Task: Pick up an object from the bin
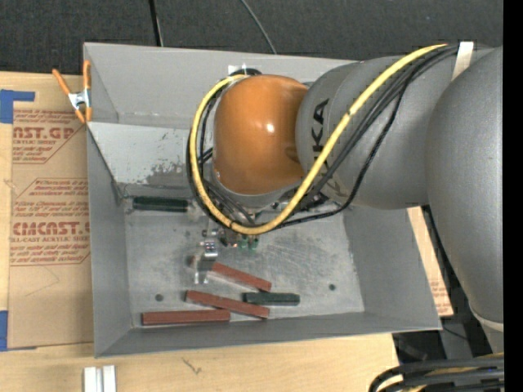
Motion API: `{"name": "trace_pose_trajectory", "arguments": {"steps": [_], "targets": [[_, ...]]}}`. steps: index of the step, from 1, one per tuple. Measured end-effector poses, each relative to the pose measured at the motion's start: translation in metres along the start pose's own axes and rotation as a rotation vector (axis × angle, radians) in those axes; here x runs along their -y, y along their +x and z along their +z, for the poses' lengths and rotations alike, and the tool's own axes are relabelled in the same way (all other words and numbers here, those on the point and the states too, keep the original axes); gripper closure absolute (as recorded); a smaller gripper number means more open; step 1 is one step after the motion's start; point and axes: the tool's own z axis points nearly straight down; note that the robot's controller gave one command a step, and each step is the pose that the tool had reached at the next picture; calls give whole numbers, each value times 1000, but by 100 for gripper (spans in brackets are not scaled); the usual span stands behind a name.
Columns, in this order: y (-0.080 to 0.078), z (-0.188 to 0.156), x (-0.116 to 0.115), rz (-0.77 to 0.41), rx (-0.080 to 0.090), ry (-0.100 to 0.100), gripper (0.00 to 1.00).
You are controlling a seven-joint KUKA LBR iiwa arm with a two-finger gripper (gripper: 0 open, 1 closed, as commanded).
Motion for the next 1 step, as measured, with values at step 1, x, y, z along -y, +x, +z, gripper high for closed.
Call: {"name": "trace_pose_trajectory", "arguments": {"steps": [1], "targets": [[0, 0, 0, 0, 0, 0, 0]]}}
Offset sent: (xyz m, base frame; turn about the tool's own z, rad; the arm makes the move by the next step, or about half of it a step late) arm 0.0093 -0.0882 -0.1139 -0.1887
